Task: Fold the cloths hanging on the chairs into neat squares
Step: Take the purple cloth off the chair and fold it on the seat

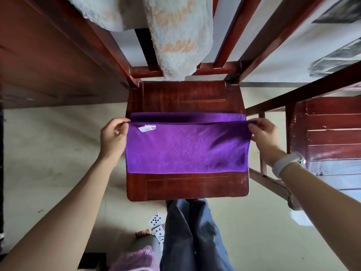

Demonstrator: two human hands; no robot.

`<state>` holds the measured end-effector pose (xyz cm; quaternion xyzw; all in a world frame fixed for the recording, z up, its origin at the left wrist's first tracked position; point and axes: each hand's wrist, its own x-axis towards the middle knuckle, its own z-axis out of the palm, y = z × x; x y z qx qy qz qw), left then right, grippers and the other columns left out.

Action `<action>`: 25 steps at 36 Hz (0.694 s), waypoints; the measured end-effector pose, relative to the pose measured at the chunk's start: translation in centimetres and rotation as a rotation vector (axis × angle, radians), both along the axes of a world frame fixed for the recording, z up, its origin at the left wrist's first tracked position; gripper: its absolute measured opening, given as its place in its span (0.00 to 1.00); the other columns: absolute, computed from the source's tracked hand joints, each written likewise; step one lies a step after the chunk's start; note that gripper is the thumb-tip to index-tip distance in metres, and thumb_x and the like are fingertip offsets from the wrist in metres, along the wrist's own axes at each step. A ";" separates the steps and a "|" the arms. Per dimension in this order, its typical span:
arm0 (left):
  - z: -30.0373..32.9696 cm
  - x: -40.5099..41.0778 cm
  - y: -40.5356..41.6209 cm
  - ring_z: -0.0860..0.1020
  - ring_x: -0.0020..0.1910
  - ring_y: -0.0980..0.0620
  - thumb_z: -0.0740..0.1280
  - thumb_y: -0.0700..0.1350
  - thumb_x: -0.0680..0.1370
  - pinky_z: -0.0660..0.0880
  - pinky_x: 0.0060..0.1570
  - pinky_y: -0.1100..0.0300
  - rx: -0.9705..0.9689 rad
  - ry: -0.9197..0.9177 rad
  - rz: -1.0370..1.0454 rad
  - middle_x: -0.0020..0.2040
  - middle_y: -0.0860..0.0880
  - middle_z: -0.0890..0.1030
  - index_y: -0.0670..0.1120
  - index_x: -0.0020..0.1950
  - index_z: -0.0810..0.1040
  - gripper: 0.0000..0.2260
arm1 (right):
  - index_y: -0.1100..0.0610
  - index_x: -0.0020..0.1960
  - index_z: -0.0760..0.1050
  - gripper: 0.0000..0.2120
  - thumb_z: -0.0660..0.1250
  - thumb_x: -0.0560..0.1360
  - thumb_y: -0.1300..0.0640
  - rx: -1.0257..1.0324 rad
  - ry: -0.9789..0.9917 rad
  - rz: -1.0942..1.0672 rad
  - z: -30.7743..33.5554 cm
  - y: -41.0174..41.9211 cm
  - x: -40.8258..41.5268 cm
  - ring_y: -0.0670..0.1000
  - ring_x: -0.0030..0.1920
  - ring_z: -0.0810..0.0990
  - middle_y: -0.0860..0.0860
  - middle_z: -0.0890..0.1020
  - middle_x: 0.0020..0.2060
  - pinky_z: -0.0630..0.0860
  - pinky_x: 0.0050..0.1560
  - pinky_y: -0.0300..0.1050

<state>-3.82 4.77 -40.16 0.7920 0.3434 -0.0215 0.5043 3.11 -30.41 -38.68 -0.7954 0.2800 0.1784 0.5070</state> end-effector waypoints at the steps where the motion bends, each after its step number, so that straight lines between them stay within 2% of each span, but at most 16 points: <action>1: -0.3 0.5 0.1 0.73 0.32 0.67 0.61 0.37 0.77 0.68 0.36 0.71 0.009 0.002 -0.007 0.36 0.55 0.76 0.46 0.49 0.78 0.08 | 0.55 0.46 0.74 0.08 0.60 0.74 0.66 -0.008 -0.001 -0.002 -0.4 0.1 0.4 0.54 0.44 0.75 0.51 0.76 0.36 0.76 0.52 0.55; 5: -1.6 2.2 0.2 0.75 0.37 0.60 0.61 0.38 0.76 0.70 0.42 0.65 0.068 0.008 -0.045 0.43 0.49 0.79 0.43 0.52 0.79 0.09 | 0.58 0.52 0.76 0.10 0.61 0.72 0.62 -0.061 -0.002 0.010 -1.8 0.2 1.6 0.53 0.43 0.76 0.56 0.77 0.42 0.75 0.49 0.53; 9: -2.8 3.0 0.2 0.75 0.42 0.52 0.61 0.38 0.76 0.70 0.44 0.62 0.118 0.030 -0.057 0.46 0.46 0.80 0.42 0.53 0.80 0.10 | 0.62 0.55 0.75 0.11 0.60 0.74 0.64 -0.124 -0.029 0.019 -3.3 0.4 2.4 0.50 0.42 0.74 0.55 0.76 0.44 0.71 0.41 0.40; 13: -3.9 3.2 0.1 0.78 0.49 0.42 0.61 0.38 0.76 0.73 0.48 0.57 0.162 0.052 -0.041 0.49 0.41 0.81 0.41 0.52 0.80 0.10 | 0.64 0.56 0.74 0.11 0.59 0.75 0.64 -0.146 -0.033 0.032 -4.7 0.6 2.9 0.49 0.43 0.73 0.54 0.76 0.45 0.69 0.40 0.35; 16: -4.3 3.5 0.0 0.78 0.49 0.41 0.60 0.38 0.75 0.74 0.50 0.52 0.203 0.071 -0.033 0.49 0.41 0.82 0.41 0.51 0.80 0.10 | 0.63 0.56 0.74 0.11 0.59 0.75 0.64 -0.179 -0.039 0.043 -5.1 0.7 3.1 0.44 0.38 0.72 0.51 0.75 0.42 0.68 0.38 0.32; 18: -4.5 3.7 -0.1 0.78 0.50 0.41 0.61 0.39 0.75 0.74 0.52 0.51 0.253 0.088 -0.038 0.50 0.41 0.81 0.42 0.51 0.81 0.11 | 0.62 0.56 0.75 0.11 0.59 0.76 0.64 -0.207 -0.053 0.060 -5.4 0.8 3.2 0.47 0.40 0.72 0.50 0.75 0.41 0.67 0.37 0.28; 20: -4.7 4.0 -0.2 0.77 0.52 0.41 0.61 0.39 0.76 0.72 0.54 0.54 0.317 0.115 -0.050 0.52 0.40 0.80 0.42 0.52 0.81 0.11 | 0.62 0.55 0.75 0.10 0.59 0.76 0.64 -0.232 -0.057 0.070 -5.6 0.9 3.3 0.49 0.44 0.72 0.52 0.75 0.43 0.66 0.33 0.24; 22: -4.9 4.3 -0.5 0.76 0.53 0.41 0.61 0.39 0.76 0.70 0.53 0.57 0.381 0.141 -0.067 0.52 0.39 0.80 0.41 0.53 0.81 0.10 | 0.63 0.55 0.75 0.10 0.59 0.76 0.64 -0.248 -0.054 0.065 -5.8 1.1 3.4 0.49 0.46 0.72 0.52 0.75 0.44 0.66 0.33 0.27; 25: -5.3 4.6 -0.6 0.74 0.53 0.38 0.61 0.38 0.76 0.67 0.53 0.55 0.468 0.161 -0.118 0.52 0.36 0.78 0.41 0.54 0.80 0.10 | 0.63 0.56 0.75 0.11 0.60 0.75 0.65 -0.295 -0.041 0.061 -5.8 1.6 3.7 0.49 0.47 0.73 0.53 0.77 0.45 0.64 0.41 0.30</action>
